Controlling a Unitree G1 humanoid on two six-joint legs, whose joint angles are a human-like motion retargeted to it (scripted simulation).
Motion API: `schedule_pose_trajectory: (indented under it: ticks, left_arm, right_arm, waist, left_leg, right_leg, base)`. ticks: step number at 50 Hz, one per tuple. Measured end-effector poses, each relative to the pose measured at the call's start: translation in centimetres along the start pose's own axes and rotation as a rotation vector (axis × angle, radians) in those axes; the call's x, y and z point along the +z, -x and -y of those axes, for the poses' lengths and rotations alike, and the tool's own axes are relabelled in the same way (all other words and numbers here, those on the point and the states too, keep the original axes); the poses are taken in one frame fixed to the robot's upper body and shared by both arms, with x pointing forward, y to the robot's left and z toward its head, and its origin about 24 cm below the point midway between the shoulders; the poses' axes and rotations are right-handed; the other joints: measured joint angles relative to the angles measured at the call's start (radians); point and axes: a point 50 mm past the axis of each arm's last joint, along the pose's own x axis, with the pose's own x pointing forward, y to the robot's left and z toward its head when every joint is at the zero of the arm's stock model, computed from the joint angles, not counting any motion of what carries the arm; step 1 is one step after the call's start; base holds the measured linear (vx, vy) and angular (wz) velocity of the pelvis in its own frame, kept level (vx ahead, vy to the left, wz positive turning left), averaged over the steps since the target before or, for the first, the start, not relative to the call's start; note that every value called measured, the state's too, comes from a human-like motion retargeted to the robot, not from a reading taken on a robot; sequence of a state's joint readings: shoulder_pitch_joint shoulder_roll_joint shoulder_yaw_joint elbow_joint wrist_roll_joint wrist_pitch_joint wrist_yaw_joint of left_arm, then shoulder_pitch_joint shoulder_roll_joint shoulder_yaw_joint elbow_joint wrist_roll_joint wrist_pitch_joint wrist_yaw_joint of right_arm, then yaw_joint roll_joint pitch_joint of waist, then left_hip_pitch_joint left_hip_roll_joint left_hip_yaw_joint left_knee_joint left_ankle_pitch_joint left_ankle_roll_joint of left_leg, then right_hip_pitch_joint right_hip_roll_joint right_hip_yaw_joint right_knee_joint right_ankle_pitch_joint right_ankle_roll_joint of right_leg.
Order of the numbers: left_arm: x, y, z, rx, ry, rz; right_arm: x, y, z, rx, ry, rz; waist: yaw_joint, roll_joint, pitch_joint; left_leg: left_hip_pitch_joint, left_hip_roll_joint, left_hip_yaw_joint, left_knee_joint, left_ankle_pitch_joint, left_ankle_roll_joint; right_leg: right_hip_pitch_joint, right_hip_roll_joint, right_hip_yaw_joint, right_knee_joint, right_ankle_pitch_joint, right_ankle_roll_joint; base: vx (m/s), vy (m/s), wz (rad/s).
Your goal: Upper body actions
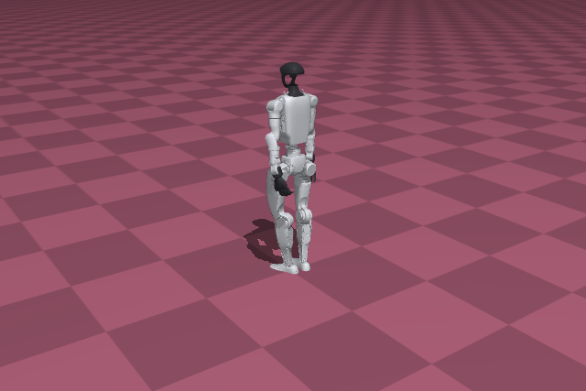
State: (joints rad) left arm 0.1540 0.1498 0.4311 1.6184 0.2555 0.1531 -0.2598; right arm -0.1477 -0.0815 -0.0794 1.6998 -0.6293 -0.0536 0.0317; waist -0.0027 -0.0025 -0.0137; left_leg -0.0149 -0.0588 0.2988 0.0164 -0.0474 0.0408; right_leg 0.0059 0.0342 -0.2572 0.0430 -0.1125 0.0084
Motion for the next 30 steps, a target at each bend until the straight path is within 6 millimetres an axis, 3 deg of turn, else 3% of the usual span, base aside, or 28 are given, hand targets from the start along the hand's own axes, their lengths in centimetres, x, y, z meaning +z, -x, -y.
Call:
schedule_pose_trajectory:
  ticks: [5,8,13,17,21,25,27,30]
  left_arm:
    - [-0.8,0.0,-0.1,0.001,0.012,-0.043]
    - [-0.5,0.1,-0.5,0.021,-0.009,-0.032]
    - [0.3,0.1,-0.4,0.057,-0.019,-0.005]
    - [1.9,0.4,0.3,0.081,-0.028,0.01]
    - [5.8,1.1,1.2,0.107,-0.094,0.092]
    - [12.0,3.1,2.9,0.121,-0.18,0.267]
    - [15.7,4.7,4.1,0.119,-0.203,0.389]
    - [21.3,8.5,5.6,0.122,-0.202,0.585]
  right_arm:
    - [3.4,0.1,0.6,0.03,-0.033,0.162]
    - [3.8,0.1,0.8,0.029,-0.046,0.193]
    - [2.4,0.0,0.5,0.036,-0.039,0.167]
    - [-0.4,-0.1,-0.1,0.038,-0.052,0.101]
    - [-4.4,0.0,-1.0,0.033,-0.089,-0.003]
    - [-8.5,0.6,-1.8,0.03,-0.121,-0.122]
    - [-10.6,1.1,-2.0,0.015,-0.132,-0.185]
    - [-13.5,2.0,-2.0,-0.013,-0.154,-0.288]
  waist:
    - [-0.041,0.002,-0.009]
    - [-0.015,-0.01,-0.009]
    - [-0.005,-0.02,-0.026]
    - [-0.009,-0.022,-0.019]
    - [-0.018,-0.011,0.012]
    - [-0.025,0.032,0.06]
    - [-0.062,0.06,0.091]
    - [-0.144,0.084,0.132]
  left_leg:
    - [-0.018,-0.007,-0.023,0.017,-0.008,0.014]
    - [-0.001,-0.018,-0.007,0.015,-0.017,0.024]
    - [0.014,-0.037,0.01,0.009,-0.031,0.04]
    - [0.026,-0.043,0.014,0.017,-0.046,0.054]
    - [0.047,-0.027,0.017,0.034,-0.064,0.063]
    - [0.071,0.027,0.045,0.044,-0.075,0.068]
    - [0.083,0.058,0.04,0.048,-0.073,0.071]
    - [0.088,0.08,0.027,0.055,-0.072,0.083]
  right_leg:
    - [-0.001,-0.01,-0.012,-0.002,0.0,0.016]
    - [0.005,-0.018,0.002,0.003,0.004,0.021]
    - [0.003,-0.031,0.019,0.013,0.004,0.035]
    - [0.002,-0.042,0.016,0.054,-0.014,0.053]
    - [-0.031,-0.044,-0.002,0.193,0.005,0.056]
    - [-0.177,-0.048,-0.009,0.517,0.246,0.06]
    - [-0.294,-0.01,0.042,0.711,0.329,0.036]
    - [-0.475,-0.054,-0.02,1.01,0.251,0.007]
  base:
    - [0.04,0.1,0.2]
    - [0.07,0.15,-0.24]
    - [0.1,0.12,-0.19]
    - [0.06,0.16,-0.08]
    - [0.04,0.12,-0.11]
    - [-0.07,0.15,-0.4]
    - [-0.11,0.18,0.0]
    - [-0.14,0.16,0.26]
